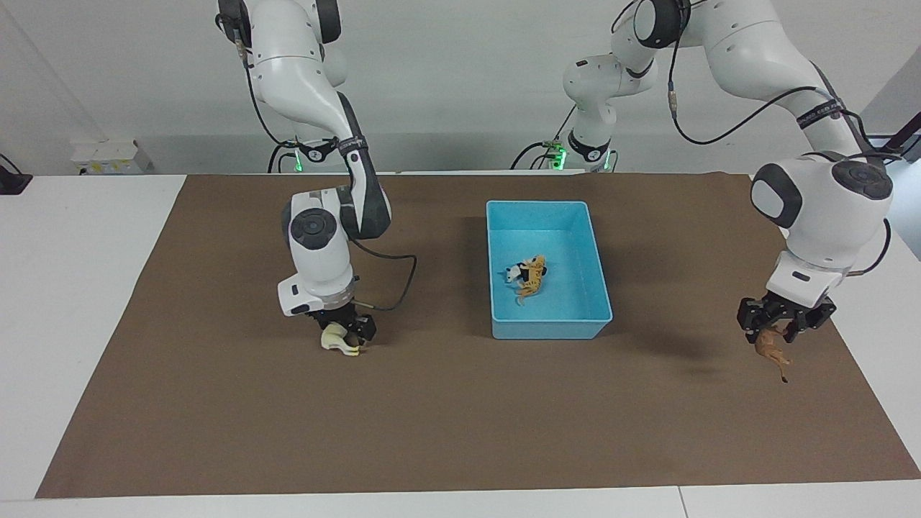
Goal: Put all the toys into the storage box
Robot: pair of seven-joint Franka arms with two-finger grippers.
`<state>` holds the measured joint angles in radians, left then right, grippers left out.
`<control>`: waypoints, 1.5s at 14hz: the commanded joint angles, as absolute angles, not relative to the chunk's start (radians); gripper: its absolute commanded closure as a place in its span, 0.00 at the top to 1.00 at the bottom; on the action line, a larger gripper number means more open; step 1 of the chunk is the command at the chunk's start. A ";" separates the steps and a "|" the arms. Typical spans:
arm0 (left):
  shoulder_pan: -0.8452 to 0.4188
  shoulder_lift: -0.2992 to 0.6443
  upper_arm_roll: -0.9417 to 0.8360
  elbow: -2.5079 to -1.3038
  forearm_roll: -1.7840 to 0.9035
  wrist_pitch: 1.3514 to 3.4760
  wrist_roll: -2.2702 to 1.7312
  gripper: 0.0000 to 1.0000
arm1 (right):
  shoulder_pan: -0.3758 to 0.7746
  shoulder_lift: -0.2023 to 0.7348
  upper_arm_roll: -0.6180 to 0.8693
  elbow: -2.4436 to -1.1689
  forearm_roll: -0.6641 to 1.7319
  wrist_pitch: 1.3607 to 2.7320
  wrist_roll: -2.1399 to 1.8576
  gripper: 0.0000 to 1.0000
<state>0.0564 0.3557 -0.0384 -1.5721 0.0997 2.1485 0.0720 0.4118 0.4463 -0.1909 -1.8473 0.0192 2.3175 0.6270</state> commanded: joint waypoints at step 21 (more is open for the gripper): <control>-0.083 0.124 -0.017 -1.643 0.109 1.848 -0.101 1.00 | 0.693 0.514 -0.118 -1.106 0.118 1.719 0.892 0.00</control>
